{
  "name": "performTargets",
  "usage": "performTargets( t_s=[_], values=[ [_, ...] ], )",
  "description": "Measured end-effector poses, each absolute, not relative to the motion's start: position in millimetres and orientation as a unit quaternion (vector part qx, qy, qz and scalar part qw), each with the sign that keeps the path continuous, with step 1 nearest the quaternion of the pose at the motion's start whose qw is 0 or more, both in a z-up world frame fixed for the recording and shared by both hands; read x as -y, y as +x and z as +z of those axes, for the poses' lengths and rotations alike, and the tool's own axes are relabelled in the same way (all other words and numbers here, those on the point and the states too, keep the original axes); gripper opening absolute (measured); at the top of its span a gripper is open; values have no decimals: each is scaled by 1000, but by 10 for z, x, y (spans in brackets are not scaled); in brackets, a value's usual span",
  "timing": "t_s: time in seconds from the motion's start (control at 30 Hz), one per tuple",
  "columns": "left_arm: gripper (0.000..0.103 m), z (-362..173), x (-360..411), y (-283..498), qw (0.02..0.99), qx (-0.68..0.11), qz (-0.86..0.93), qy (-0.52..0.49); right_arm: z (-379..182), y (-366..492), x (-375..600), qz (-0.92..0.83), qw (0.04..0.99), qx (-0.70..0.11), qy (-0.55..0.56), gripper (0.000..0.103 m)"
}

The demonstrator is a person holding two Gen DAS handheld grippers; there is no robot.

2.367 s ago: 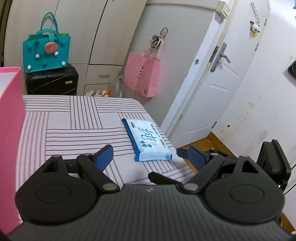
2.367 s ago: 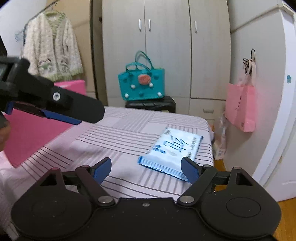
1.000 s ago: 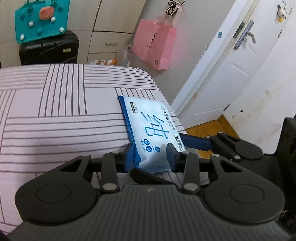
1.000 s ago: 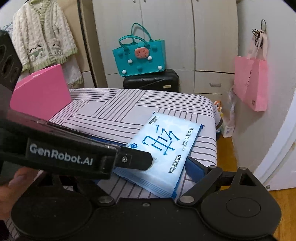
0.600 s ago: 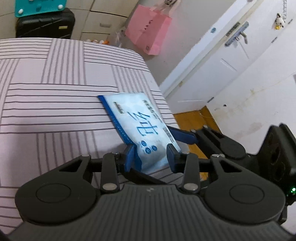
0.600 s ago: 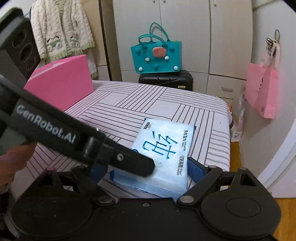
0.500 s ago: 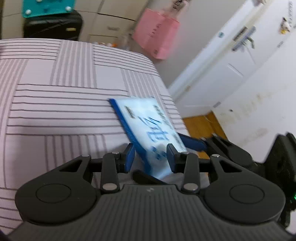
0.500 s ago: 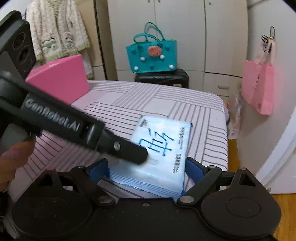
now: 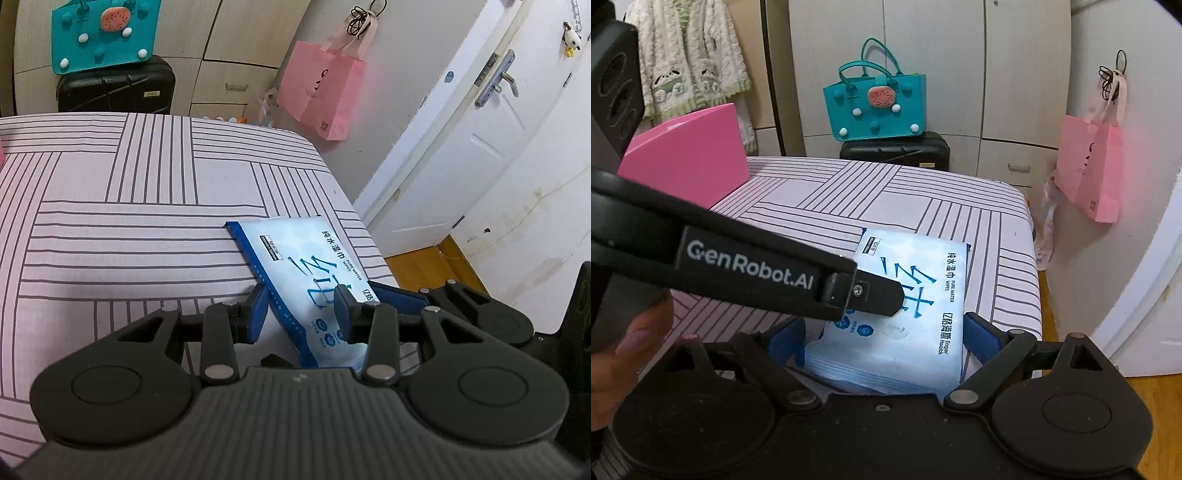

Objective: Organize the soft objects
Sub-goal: 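Close the left gripper on the wipes packet edge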

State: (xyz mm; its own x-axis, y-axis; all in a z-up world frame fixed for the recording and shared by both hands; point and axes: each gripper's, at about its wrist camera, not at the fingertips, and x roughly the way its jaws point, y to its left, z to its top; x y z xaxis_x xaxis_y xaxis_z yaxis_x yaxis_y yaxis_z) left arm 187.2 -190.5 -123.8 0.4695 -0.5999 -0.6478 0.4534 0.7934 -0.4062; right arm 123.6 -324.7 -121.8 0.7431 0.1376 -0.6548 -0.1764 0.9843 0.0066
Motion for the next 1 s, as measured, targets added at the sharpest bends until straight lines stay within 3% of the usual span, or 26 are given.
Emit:
performTargets(
  t_s=[0.17, 0.27, 1.0],
  values=[
    [37, -1255, 1834, 1834, 844, -407, -330, -110, -1173, 1205, 3259, 59, 938, -342, -5, 74],
    [37, -1224, 1841, 1768, 847, -400, -334, -104, -1160, 1194, 3303, 56, 939, -340, 14, 69],
    [37, -946, 1468, 1347, 849, -401, -334, -84, -898, 796, 2913, 78, 938, -339, 2, 67]
  ],
)
